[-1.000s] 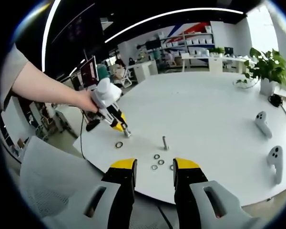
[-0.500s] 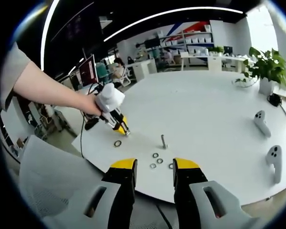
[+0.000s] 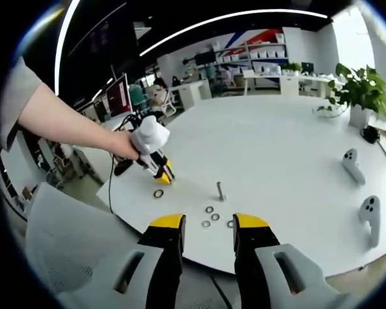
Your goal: Place the washer onto the threaded stud by aligning its center hole with the stud, sliding it down to the base, and recovering from edge contact or off-axis alignment until the washer reaches the visible bottom stop.
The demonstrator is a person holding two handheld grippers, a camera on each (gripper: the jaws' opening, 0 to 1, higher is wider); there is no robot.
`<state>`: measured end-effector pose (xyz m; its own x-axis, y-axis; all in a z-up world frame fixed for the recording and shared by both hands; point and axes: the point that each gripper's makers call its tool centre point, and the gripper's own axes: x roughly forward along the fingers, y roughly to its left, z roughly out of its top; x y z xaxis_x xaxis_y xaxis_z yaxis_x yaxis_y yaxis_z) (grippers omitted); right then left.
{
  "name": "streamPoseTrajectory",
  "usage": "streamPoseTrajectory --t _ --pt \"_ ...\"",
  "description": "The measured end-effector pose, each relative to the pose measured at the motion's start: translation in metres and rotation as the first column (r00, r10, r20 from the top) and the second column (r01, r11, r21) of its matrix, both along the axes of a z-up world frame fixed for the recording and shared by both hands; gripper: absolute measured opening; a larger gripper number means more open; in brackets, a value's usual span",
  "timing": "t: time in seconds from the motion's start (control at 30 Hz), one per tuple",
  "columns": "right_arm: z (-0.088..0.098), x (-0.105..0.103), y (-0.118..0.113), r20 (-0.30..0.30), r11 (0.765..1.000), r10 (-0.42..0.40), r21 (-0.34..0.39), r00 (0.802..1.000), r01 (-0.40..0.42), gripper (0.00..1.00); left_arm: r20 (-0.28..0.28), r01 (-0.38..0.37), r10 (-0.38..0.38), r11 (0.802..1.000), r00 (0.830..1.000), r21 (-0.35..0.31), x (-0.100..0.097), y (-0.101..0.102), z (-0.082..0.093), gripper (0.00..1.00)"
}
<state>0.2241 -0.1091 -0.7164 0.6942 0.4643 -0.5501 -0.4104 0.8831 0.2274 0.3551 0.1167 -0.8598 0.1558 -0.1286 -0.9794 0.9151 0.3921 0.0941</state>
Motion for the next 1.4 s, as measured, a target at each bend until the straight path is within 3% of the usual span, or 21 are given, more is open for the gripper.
streamPoseTrajectory --t 0.3,0.5,0.73,1.0,1.37,1.4 --pt "-0.001 -0.001 0.003 -0.004 1.0 0.023 -0.001 1.0 -0.023 0.31 0.039 -0.083 0.085 0.995 0.996 -0.051 -0.002 0.002 0.013 0.36" --pt "0.0 -0.002 0.005 -0.004 1.0 0.028 0.012 1.0 -0.028 0.31 0.008 -0.164 0.165 0.984 0.986 -0.074 -0.014 0.012 0.019 0.3" --pt "0.001 -0.001 0.005 0.003 0.999 0.032 0.017 0.999 -0.032 0.31 -0.034 -0.229 0.227 0.971 0.973 -0.07 -0.037 0.018 0.008 0.31" --pt "0.0 -0.003 0.008 -0.003 0.999 0.047 0.015 0.999 -0.047 0.31 -0.055 -0.223 0.22 0.973 0.974 -0.056 -0.05 0.014 0.001 0.32" --pt "0.001 -0.003 0.008 -0.002 0.999 0.041 0.018 0.999 -0.041 0.31 -0.093 -0.295 0.288 0.953 0.953 -0.064 -0.062 0.011 -0.009 0.31" --pt "0.001 -0.003 0.008 -0.002 0.999 0.04 0.02 0.999 -0.04 0.31 -0.066 -0.277 0.273 0.959 0.96 -0.06 -0.06 0.012 -0.008 0.3"
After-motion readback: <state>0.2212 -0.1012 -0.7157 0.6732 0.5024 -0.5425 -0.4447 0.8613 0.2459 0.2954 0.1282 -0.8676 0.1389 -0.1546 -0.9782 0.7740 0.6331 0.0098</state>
